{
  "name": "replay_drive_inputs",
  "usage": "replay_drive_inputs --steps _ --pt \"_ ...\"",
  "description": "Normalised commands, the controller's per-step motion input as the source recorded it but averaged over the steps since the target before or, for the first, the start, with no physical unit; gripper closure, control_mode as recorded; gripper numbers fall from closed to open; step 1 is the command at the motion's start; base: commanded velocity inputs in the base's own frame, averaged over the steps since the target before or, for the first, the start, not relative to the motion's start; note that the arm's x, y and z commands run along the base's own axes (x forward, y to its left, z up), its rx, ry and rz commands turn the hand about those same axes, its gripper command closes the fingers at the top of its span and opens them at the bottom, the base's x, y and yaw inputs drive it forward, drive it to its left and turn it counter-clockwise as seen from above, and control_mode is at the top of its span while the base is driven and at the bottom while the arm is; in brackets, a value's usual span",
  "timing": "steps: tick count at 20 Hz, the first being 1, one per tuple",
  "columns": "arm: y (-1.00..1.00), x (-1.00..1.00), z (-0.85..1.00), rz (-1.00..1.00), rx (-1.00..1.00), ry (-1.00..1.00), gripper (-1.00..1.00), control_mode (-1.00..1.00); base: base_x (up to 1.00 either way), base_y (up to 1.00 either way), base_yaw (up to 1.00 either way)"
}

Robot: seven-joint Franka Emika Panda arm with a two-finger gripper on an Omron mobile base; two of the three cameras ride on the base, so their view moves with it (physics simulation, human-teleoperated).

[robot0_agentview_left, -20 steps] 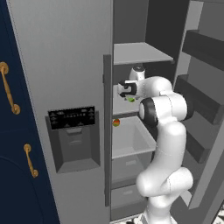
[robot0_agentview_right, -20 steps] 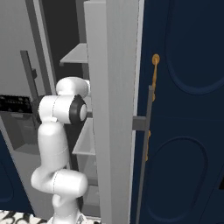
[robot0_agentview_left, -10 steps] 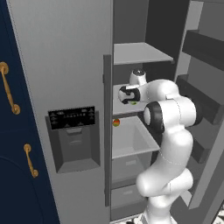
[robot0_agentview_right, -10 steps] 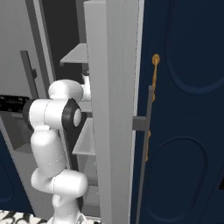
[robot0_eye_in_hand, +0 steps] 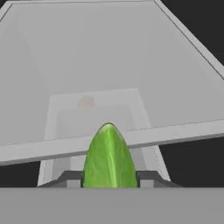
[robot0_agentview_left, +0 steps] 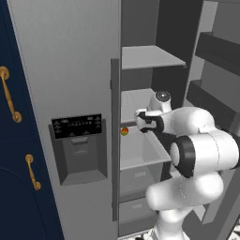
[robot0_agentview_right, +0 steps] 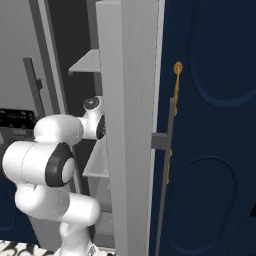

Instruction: Grab a lemon wedge from the fridge and one ice cube from the ice bowl, and put them in the glass of lemonade.

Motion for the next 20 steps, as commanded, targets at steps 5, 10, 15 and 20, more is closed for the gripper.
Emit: replay_drive_inputs --steps 5,10,15,20 --pt "0.0 -1.0 0.54 0.0 0.0 0.0 1.0 -1.0 0.0 0.0 0.0" --pt "0.0 -1.0 0.79 0.0 0.0 0.12 1.0 -1.0 0.0 0.0 0.0" --pt "0.02 -1.0 0.53 0.01 0.0 0.1 1.0 -1.0 0.0 0.0 0.0" --pt "0.13 -1.0 0.32 0.07 0.0 0.01 1.0 -1.0 0.0 0.0 0.0"
